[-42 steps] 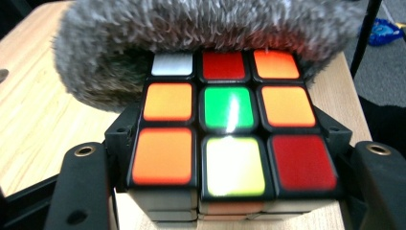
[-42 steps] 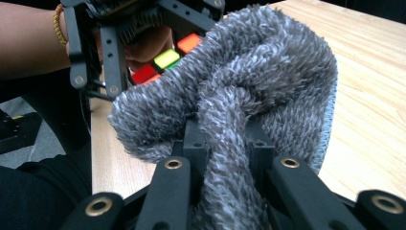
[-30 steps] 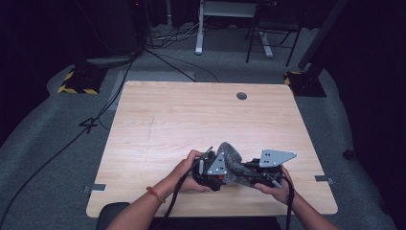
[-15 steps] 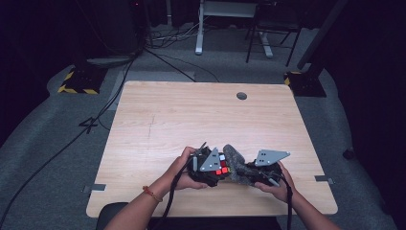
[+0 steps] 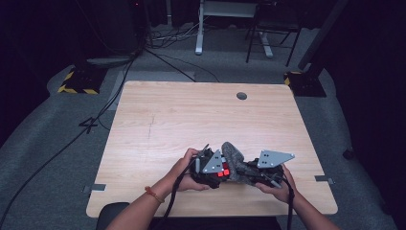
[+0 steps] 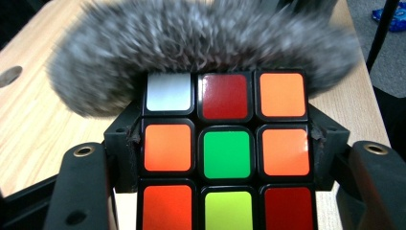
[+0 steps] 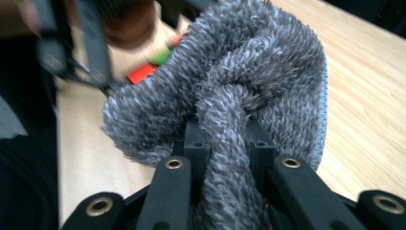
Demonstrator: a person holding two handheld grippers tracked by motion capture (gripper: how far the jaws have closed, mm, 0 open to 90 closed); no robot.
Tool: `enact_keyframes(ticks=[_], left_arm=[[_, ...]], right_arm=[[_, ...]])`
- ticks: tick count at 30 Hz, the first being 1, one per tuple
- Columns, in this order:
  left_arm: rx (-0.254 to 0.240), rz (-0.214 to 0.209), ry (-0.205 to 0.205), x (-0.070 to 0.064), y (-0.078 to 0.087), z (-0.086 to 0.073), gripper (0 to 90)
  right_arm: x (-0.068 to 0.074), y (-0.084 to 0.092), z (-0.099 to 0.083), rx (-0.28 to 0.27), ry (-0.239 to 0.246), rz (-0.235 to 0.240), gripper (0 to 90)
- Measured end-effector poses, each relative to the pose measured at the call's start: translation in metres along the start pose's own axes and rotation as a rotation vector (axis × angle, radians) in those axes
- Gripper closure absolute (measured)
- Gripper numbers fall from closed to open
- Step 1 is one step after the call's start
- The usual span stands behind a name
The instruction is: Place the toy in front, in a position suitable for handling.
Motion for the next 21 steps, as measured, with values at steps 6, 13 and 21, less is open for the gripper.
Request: enact_keyframes(ticks=[6,13,21], left_arm=[[-0.049,0.008,0.020,0.005,0.010,0.002,33.3],[-0.014,0.011,0.010,0.002,0.000,0.001,33.2],[0.022,0.010,-0.002,-0.002,-0.006,0.000,33.2]], right_arm=[[-0.012,-0.011,-0.019,0.066,-0.075,0.005,76.8],[-0.003,0.003,0.000,-0.064,-0.041,0.010,76.9],[0.003,0.002,0.004,-0.033,0.001,-0.001,77.0]])
Point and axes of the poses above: each handheld gripper's, and its own axes: y roughly backward along the jaws, z roughly out of its top, x roughly to its left, the point moved 3 cm from there along -y, roughly forward along the jaws, and after that the axes turned 5 degrees about z, right-handed, at the moved point
